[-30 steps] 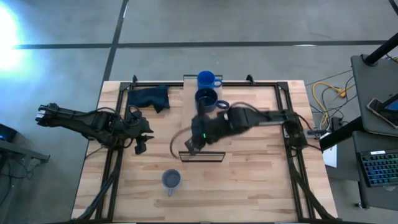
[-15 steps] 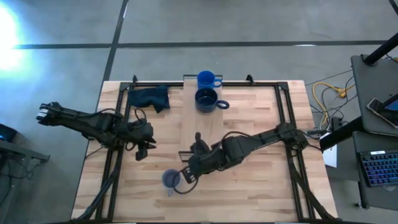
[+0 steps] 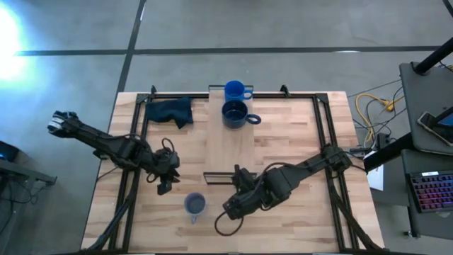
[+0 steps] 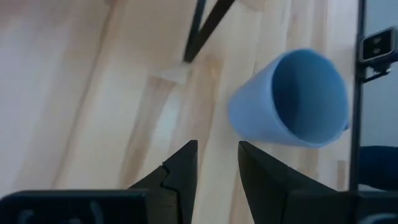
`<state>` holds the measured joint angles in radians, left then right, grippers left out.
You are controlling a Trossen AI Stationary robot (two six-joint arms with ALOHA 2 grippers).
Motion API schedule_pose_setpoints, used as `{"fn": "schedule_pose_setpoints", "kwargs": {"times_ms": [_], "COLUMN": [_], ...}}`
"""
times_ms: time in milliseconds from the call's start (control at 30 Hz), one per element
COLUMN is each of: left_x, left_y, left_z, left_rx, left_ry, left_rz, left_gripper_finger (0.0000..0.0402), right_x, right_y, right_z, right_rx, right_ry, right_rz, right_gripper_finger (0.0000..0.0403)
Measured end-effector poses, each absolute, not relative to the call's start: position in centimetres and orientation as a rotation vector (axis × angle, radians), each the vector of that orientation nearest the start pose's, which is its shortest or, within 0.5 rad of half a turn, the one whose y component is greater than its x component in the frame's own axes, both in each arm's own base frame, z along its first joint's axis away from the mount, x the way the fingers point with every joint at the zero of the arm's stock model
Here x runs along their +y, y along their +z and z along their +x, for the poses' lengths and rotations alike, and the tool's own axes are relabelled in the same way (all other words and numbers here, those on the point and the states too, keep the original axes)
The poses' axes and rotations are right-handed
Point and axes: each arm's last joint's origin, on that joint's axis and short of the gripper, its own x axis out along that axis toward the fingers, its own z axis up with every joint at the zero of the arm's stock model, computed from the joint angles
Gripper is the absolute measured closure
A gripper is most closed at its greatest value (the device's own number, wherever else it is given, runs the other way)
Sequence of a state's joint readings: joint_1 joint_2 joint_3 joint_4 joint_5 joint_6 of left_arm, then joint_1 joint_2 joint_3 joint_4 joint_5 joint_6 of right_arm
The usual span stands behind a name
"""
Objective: Stack small to large cups/mugs on shelf
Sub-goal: Put the purple mug on the shelf
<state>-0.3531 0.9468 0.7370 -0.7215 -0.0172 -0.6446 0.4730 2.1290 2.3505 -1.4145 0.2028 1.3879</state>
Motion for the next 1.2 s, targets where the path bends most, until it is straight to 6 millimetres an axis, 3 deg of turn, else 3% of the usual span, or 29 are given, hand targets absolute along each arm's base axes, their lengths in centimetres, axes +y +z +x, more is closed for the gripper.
{"fn": "schedule_pose_setpoints", "kwargs": {"times_ms": [433, 767, 933, 1200], "left_x": [-8.1, -10.2, -10.6, -11.1], "left_y": [24.3, 24.3, 23.2, 24.1], "left_z": [19.4, 22.5, 23.2, 23.7], "left_rx": [1.022, 1.066, 1.167, 1.141], "left_ry": [0.074, 0.122, 0.200, 0.167], "left_rz": [-0.613, -0.610, -0.586, -0.594], "left_gripper_finger": [0.0301, 0.0301, 0.0301, 0.0301], "right_x": [19.4, 22.0, 23.3, 24.0], "right_y": [35.2, 35.1, 35.1, 35.2], "right_z": [35.7, 33.8, 33.0, 32.4], "right_rx": [1.134, 1.132, 1.131, 1.108], "right_ry": [-0.592, -0.597, -0.591, -0.595], "right_rz": [0.738, 0.717, 0.727, 0.723], "right_gripper_finger": [0.0257, 0.0255, 0.0257, 0.0261]}}
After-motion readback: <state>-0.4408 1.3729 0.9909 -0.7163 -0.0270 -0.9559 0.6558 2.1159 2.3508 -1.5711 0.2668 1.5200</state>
